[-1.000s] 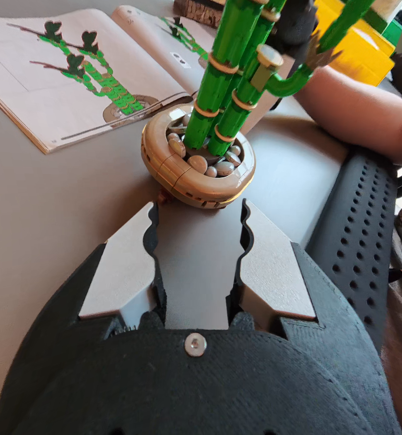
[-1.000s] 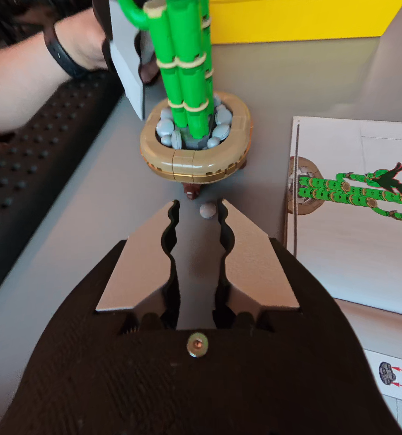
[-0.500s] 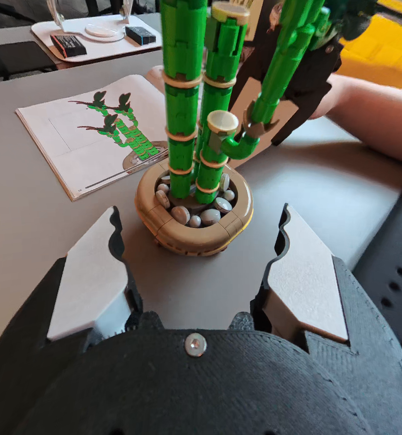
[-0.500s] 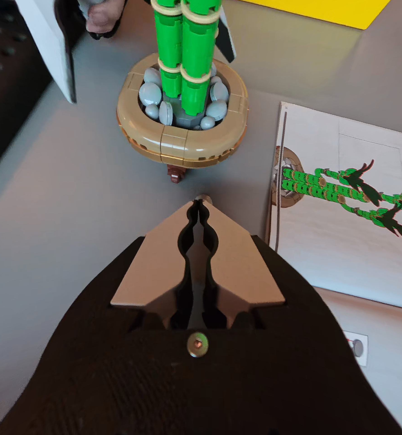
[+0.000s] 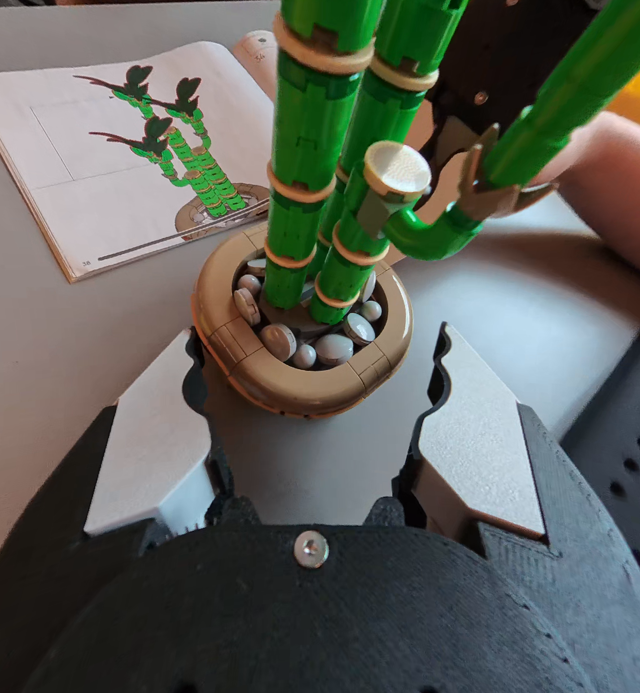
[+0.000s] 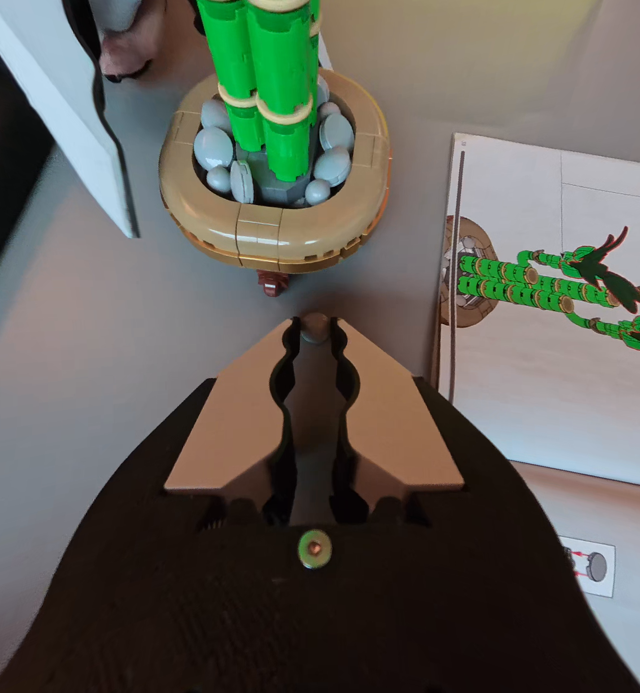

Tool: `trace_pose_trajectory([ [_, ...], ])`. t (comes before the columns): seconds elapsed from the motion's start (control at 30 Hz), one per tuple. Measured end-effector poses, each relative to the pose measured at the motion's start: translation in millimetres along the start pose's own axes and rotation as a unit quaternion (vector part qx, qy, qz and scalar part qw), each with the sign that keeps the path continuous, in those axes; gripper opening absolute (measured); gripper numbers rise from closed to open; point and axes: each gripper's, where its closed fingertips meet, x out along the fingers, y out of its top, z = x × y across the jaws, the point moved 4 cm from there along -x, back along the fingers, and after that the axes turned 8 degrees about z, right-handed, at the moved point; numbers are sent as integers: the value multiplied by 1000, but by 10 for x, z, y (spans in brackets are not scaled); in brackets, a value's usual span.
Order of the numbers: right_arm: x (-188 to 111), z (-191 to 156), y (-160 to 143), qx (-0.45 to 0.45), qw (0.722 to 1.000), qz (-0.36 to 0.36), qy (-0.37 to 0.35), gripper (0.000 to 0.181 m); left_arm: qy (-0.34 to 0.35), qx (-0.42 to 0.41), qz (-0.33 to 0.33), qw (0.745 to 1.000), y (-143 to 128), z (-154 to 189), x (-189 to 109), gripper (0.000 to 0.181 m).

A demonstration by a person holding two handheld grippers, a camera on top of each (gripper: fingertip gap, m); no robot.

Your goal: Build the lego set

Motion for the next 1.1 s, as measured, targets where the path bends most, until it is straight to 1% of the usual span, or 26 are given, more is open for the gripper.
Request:
trace_pose_trajectory([
  [0.1,-25,-1,-4,-3,1000,-14,0,16,18,16,-17,1000,-32,-48,26,112],
  [0.17,-69,25,36,-2,1000,-2,-6,16,9,21,-18,1000,-32,-54,30,112],
  [0.23,-144,51,176,21,999,50,-5,15,-6,27,-18,999,-32,-56,32,112],
  [0.3,-258,85,385,53,990,132,-4,15,-24,36,-19,999,-34,-55,31,112],
  [0.37,-370,56,588,90,971,218,24,15,-41,43,-17,998,-39,-51,25,112],
  [0.43,-388,-4,678,120,956,260,61,15,-56,48,-13,997,-46,-42,18,111],
  [0.53,-243,-62,621,127,959,244,72,15,-67,51,-11,996,-55,-19,11,111],
  [0.6,-135,-105,557,109,968,215,66,15,-73,53,-11,996,-61,-2,10,111],
  [0.67,-84,-131,529,93,973,202,60,15,-77,54,-10,996,-65,6,6,111],
  [0.77,-92,-179,526,101,971,200,86,15,-79,53,-9,995,-69,8,1,111],
  [0.93,-89,-175,494,90,975,183,83,23,-81,49,-8,995,-74,7,-1,111],
  [1.1,-115,-157,483,72,978,180,74,25,-87,37,-12,995,-88,10,-7,109],
])
